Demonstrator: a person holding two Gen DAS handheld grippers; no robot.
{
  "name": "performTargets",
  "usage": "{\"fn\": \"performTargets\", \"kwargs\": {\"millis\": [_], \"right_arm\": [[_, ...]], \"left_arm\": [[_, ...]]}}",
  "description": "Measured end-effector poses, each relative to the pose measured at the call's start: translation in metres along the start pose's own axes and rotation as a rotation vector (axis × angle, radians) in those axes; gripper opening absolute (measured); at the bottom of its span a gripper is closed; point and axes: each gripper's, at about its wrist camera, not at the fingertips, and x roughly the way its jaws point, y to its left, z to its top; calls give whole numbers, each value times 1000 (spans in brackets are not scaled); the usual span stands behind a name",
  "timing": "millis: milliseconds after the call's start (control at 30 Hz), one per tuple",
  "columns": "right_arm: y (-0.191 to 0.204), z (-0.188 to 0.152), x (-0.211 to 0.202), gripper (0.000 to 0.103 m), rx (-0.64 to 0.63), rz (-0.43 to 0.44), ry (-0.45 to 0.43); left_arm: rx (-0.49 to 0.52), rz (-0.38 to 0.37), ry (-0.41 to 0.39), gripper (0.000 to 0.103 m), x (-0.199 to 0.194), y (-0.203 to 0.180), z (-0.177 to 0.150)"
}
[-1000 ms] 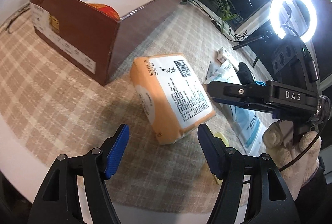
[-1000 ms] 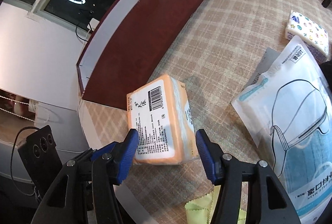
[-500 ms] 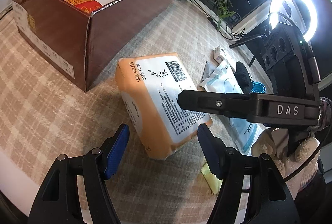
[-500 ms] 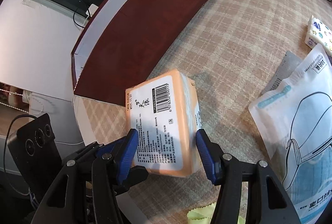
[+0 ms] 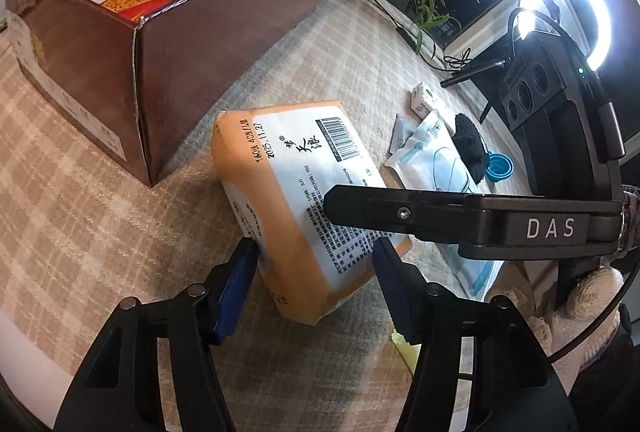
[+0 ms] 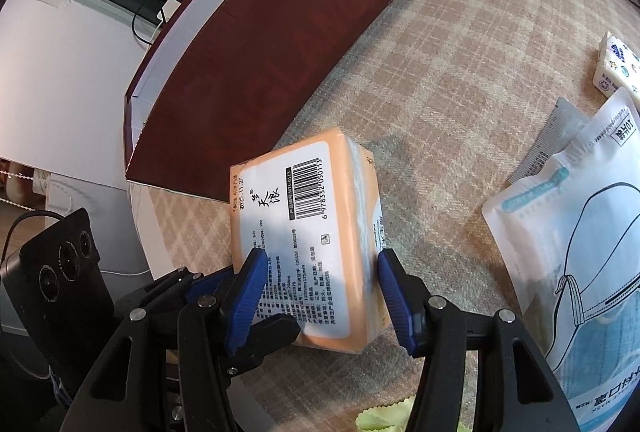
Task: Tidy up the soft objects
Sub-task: 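Lift the tissue pack with the right tool over the cardboard box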
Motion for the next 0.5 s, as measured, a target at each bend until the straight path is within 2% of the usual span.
{"fn": "performTargets", "kwargs": {"millis": [267, 500], "right_arm": [[1, -12, -15, 52, 0, -9, -23], [9, -26, -52, 52, 16, -3, -83]], "left_arm": [[47, 7, -11, 58, -8, -13, -1], [120, -15, -42, 56, -31, -36, 5]]}}
